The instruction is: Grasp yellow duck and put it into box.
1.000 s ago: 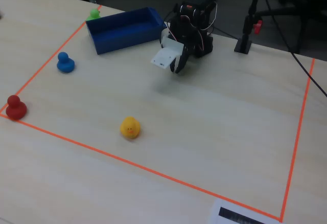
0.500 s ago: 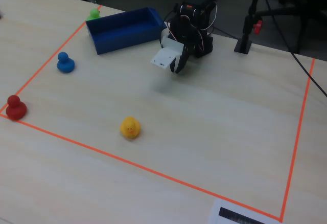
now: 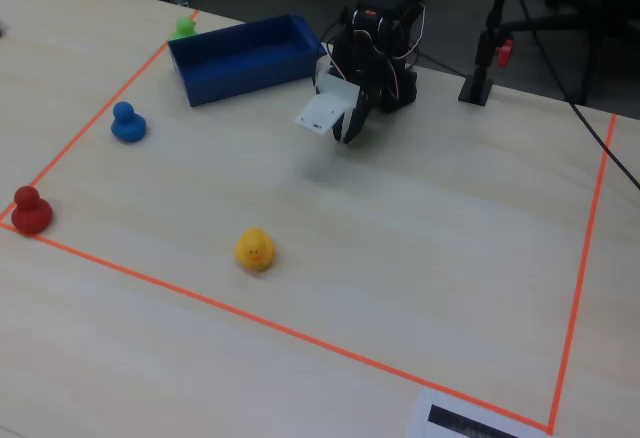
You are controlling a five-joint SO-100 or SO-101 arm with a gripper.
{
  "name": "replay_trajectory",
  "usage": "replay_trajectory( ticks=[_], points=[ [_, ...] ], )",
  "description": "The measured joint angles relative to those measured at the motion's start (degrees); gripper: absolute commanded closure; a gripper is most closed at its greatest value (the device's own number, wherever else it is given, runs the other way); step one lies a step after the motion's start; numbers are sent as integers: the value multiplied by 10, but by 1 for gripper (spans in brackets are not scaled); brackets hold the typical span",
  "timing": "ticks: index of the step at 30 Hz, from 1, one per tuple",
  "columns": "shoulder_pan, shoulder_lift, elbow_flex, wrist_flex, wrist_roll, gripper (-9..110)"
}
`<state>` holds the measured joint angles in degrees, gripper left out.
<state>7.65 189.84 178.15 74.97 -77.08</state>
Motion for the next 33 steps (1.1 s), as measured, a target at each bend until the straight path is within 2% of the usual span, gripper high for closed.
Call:
replay_trajectory(
  ticks=[14,19,22,26,33],
  points=[
    [-7,0,0,0,-6,101],
    [-4,-1,1,-2,-57,101],
    [-1,-2,4,-65,-62,101],
    [4,-22,-2,-185,-61,93],
    [-2,-279,-134,-427,-43,89]
  ],
)
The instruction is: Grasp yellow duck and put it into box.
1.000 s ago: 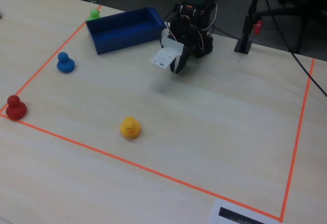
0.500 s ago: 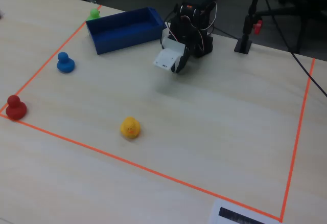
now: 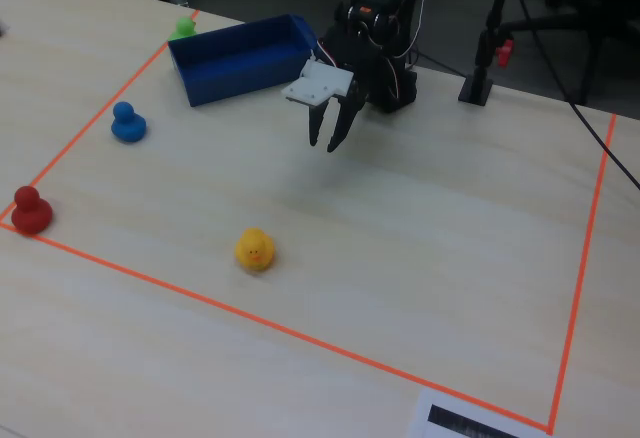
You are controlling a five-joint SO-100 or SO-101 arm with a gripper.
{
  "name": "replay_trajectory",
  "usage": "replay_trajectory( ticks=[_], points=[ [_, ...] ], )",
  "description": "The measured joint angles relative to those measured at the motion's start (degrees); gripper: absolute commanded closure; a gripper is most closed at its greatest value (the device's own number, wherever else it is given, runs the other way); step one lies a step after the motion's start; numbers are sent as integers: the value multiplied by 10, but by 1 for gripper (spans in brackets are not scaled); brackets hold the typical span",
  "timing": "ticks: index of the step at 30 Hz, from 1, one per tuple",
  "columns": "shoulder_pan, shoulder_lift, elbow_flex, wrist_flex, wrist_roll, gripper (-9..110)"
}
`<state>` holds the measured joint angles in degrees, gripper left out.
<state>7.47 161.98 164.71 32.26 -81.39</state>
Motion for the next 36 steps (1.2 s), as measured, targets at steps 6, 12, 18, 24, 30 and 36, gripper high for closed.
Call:
replay_trajectory(
  ticks=[6,12,18,24,30,36],
  points=[
    [-11,-251,-123,-155,12,87],
    [-11,-423,-195,-243,14,81],
    [15,-555,-280,-278,14,77],
    [40,-684,-426,-243,11,73],
    [63,-802,-576,-216,-36,70],
    [62,-870,-619,-216,-62,69]
  ],
)
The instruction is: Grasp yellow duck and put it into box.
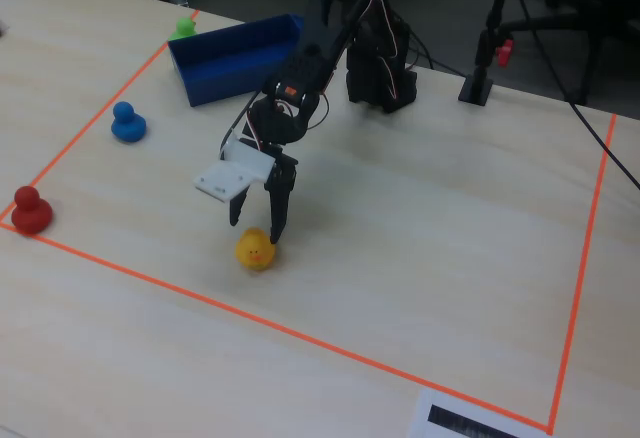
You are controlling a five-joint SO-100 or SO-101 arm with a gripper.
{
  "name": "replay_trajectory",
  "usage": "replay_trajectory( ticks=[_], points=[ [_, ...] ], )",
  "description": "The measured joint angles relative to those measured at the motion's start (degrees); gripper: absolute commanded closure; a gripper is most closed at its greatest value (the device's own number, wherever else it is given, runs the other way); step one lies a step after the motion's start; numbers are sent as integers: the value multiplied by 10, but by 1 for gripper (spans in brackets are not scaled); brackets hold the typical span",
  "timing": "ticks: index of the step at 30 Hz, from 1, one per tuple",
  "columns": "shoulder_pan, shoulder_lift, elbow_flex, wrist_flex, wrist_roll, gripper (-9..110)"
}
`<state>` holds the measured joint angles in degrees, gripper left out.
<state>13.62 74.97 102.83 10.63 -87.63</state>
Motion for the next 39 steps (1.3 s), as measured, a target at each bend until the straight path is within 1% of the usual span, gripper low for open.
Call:
replay_trajectory(
  ticks=[11,20,22,24,26,33,39],
  points=[
    [1,-54,-5,-17,0,69],
    [1,-125,-77,-18,0,71],
    [1,-132,-83,-18,0,73],
    [1,-136,-88,-18,0,80],
    [0,-137,-91,-18,-2,101],
    [2,-127,-92,-18,12,101],
    [10,-64,-49,-1,41,101]
  ],
)
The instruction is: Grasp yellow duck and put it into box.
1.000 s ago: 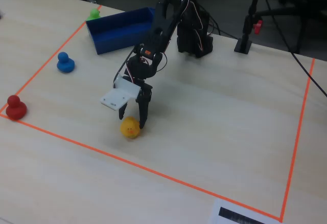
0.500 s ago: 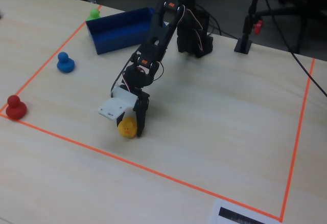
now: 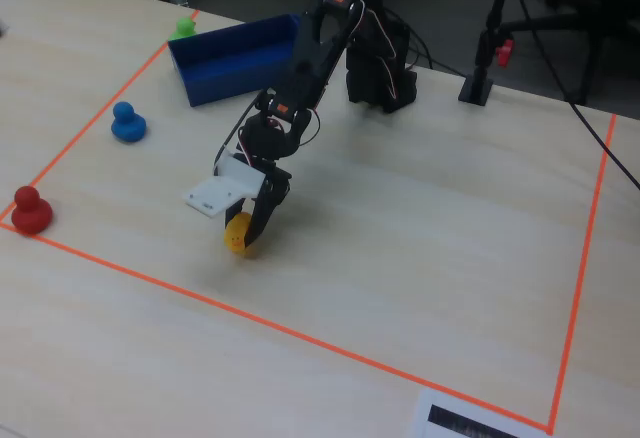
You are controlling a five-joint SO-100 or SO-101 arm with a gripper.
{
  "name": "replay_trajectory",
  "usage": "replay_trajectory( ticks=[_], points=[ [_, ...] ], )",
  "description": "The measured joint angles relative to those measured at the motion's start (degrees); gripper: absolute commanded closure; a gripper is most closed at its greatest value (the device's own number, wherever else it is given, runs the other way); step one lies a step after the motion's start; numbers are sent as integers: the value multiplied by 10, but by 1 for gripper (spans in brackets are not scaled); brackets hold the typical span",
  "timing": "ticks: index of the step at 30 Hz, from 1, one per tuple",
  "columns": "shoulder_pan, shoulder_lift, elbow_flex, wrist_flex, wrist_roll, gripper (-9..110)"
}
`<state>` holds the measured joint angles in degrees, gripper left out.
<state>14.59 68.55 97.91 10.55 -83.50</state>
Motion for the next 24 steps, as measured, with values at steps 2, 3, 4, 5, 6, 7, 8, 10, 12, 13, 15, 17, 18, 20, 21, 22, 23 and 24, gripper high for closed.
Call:
replay_trajectory(
  ticks=[2,3,4,5,6,7,8,10,12,13,15,17,18,20,21,22,23,24],
  points=[
    [-1,40,3,29,23,101],
    [-2,64,3,47,38,101],
    [-3,90,3,69,54,101],
    [-3,116,3,93,69,101],
    [-1,146,3,120,84,101],
    [4,170,3,142,94,101],
    [11,197,3,164,105,101],
    [37,245,3,205,118,101],
    [79,285,1,241,125,101],
    [104,300,1,259,126,101],
    [165,322,1,299,135,101],
    [237,345,1,343,157,101],
    [276,358,7,367,167,101],
    [356,392,27,420,178,101],
    [393,407,39,453,180,101],
    [429,423,49,484,179,101],
    [465,441,61,518,176,101],
    [499,461,72,551,176,101]
  ],
)
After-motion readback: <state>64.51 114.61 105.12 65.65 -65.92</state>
